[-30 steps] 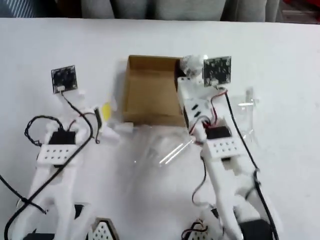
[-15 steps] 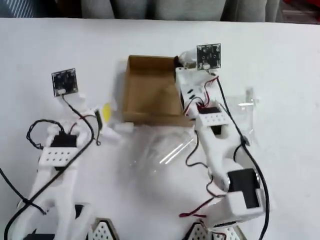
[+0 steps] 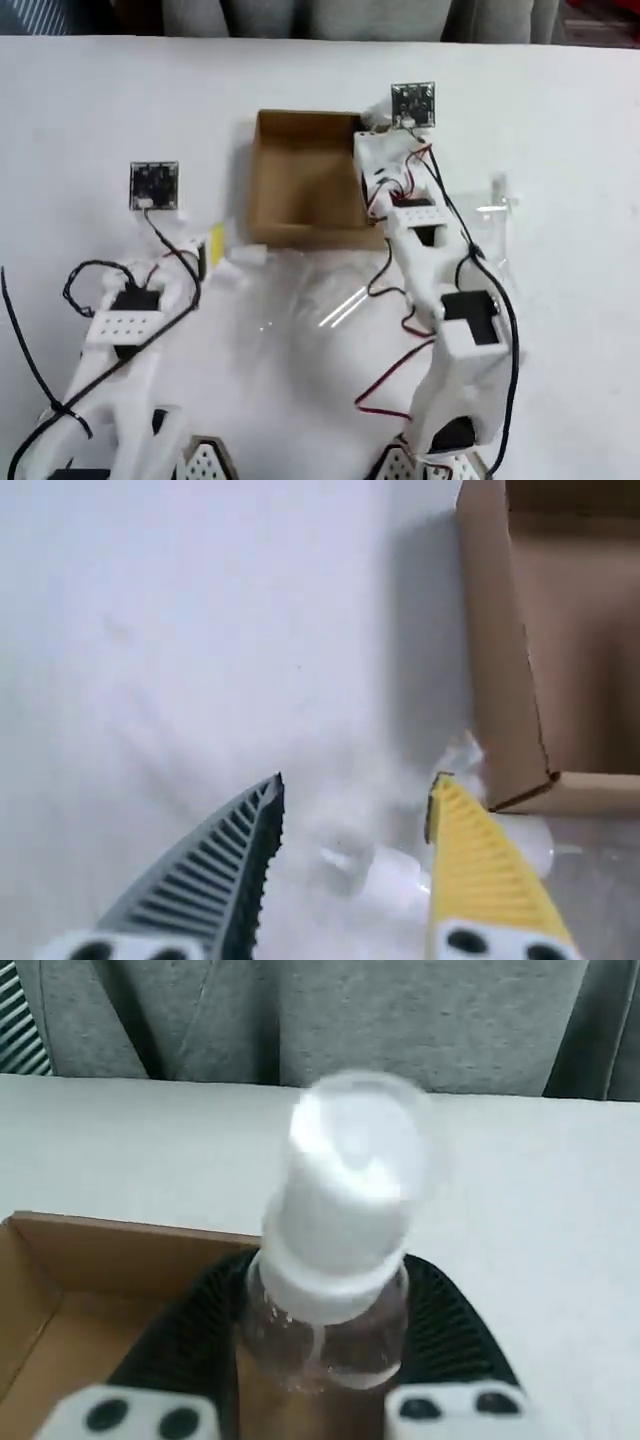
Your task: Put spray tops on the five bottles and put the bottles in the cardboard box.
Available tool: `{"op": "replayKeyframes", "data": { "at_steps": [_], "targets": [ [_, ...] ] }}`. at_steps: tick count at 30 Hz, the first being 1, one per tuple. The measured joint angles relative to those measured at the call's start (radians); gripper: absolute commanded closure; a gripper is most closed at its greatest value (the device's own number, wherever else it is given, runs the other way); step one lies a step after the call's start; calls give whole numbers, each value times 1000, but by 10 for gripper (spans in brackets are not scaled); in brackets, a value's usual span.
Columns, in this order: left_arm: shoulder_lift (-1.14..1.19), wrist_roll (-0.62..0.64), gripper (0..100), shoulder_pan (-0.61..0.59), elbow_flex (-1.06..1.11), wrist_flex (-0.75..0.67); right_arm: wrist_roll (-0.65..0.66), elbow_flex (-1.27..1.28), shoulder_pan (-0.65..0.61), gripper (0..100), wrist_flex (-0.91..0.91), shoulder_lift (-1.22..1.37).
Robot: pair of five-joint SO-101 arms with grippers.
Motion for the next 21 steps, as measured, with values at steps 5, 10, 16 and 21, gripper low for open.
{"op": "replayKeyframes", "data": {
  "at_steps": [5,10,16,21],
  "targets": [
    [-5,-6,771,0,0,-5,0,-69,2,985,6,55],
    [-5,-6,771,0,0,-5,0,-124,2,984,100,66],
    [-5,-6,771,0,0,-5,-2,-137,2,984,130,66],
    [-5,-6,771,0,0,-5,84,-137,0,984,133,66]
  ]
}}
